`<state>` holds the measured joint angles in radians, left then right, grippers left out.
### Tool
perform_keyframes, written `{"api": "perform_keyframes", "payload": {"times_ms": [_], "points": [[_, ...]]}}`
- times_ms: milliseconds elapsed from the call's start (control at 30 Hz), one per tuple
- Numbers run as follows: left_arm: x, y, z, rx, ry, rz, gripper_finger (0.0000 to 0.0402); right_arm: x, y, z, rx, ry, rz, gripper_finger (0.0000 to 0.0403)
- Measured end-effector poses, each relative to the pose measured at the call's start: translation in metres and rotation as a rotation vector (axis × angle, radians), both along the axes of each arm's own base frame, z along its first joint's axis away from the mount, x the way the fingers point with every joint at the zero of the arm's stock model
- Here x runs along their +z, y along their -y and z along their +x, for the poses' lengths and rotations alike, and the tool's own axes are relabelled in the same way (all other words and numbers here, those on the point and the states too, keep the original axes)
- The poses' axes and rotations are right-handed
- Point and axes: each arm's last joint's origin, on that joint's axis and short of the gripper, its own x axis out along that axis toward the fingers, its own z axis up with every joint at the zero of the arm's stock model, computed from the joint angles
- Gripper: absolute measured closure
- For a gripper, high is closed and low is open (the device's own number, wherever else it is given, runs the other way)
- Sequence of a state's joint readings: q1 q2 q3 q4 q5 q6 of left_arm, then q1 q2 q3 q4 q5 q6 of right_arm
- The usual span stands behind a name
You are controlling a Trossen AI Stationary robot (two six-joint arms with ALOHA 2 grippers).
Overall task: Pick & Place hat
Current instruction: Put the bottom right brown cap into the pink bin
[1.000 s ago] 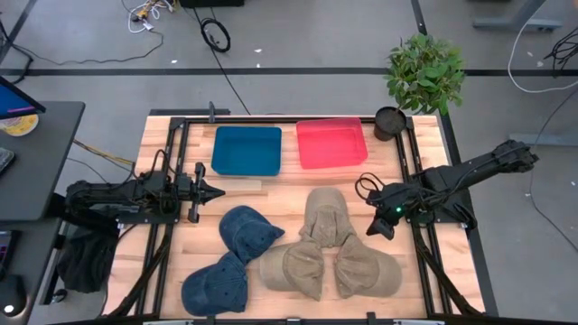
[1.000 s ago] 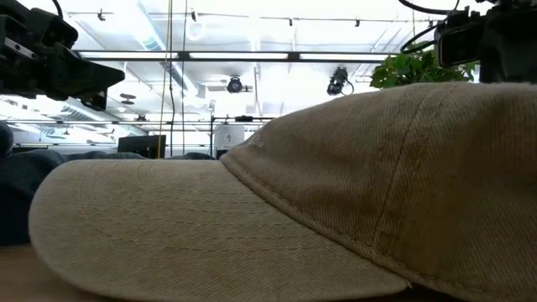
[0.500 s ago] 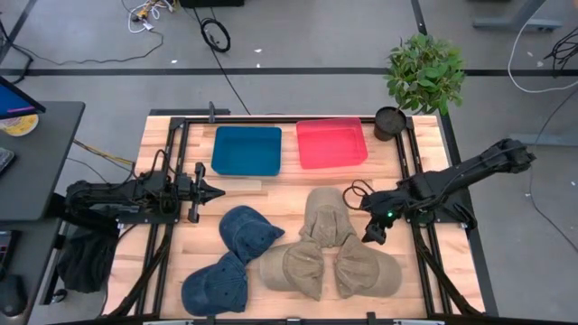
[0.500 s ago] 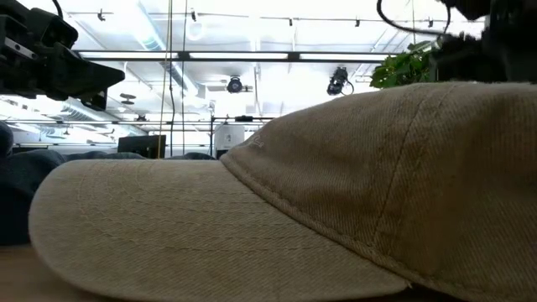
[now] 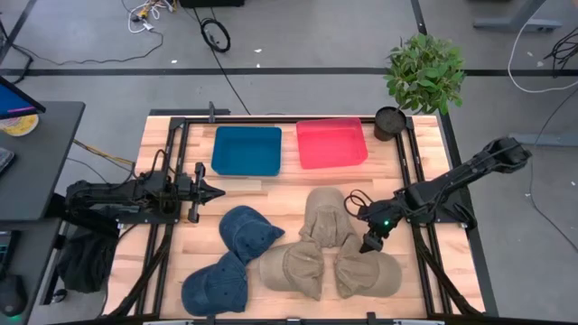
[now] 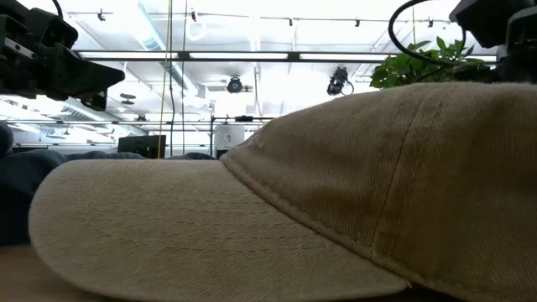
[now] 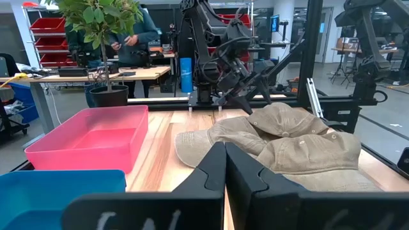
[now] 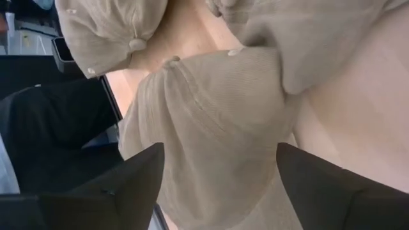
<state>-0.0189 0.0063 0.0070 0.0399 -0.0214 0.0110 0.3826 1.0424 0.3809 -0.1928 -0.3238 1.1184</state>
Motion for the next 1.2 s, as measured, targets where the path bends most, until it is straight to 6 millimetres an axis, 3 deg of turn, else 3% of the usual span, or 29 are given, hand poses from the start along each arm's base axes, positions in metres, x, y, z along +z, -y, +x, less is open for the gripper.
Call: {"api": "perform_keyframes", "payload": {"times_ms": [467,533,667,700,900,1200], "points": [[0.000,0.000,0.000,0.000,0.000,0.000,0.0399,-0.012,-0.011,0.008,0.053,0.013,-0.033,0.0182],[0.000,0.000,0.000,0.000,0.000,0.000,0.0399,-0.013,-0.013,0.011,0.054,0.029,-0.026,0.0217],[0.000,0.000,0.000,0.000,0.000,0.000,0.0399,-0.013,-0.013,0.012,0.075,0.045,-0.032,0.0362],[0.000,0.000,0.000,0.000,0.000,0.000,0.0399,-0.013,-0.013,0.012,0.083,0.048,-0.033,0.0380],[0.000,0.000,0.000,0.000,0.000,0.000,0.0399,-0.008,-0.016,0.012,0.105,0.054,0.062,0.0398],[0.000,0.000,0.000,0.000,0.000,0.000,0.0399,0.036,-0.016,0.017,0.041,0.372,0.225,0.0401]]}}
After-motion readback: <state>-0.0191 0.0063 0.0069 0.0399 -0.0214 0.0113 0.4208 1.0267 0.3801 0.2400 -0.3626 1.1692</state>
